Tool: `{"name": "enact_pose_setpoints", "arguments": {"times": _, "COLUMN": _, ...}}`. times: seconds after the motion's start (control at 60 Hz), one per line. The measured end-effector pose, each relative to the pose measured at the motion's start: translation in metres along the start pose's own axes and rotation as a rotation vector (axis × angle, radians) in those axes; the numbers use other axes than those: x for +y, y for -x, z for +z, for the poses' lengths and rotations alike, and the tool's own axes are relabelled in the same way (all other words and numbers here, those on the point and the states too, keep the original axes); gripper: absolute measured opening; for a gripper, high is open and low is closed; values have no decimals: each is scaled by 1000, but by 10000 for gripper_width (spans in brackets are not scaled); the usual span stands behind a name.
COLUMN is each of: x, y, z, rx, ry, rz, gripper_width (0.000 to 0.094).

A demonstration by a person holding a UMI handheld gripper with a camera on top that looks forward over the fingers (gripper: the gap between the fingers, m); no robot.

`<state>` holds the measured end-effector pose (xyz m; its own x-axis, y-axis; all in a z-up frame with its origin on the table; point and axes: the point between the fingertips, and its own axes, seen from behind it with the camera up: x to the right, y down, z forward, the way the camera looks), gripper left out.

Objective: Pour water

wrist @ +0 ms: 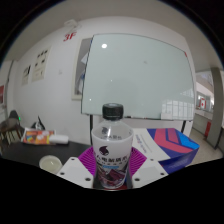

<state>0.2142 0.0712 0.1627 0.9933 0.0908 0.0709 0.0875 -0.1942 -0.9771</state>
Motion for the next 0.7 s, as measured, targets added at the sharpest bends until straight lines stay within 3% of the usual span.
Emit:
{"name": "enact_pose_setpoints", "arguments": {"times": 0.217, "x": 89, "y": -10, "z": 15, "rx": 22, "ry": 118, "rz": 0, "gripper_width": 386}}
{"name": "enact_pose_setpoints", "arguments": {"times": 0.383, "x": 89, "y": -19, "z": 10, "rx": 52, "ry": 84, "rz": 55, "gripper_width": 382}}
{"name": "enact_pose_setpoints", "arguments": {"times": 0.567, "x": 93, "y": -20, "z": 10, "rx": 55, "ry": 129, "rz": 45, "gripper_width": 602}}
{"name": "enact_pose_setpoints", "arguments": {"times": 0.633, "x": 98, "y": -20, "z": 6, "rx": 56, "ry": 174, "rz": 58, "gripper_width": 861}}
{"name": "enact_pose_setpoints", "arguments": {"times": 0.7, "x": 98, "y": -22, "z": -3, "rx": 79, "ry": 190, "rz": 73, "gripper_width": 825}}
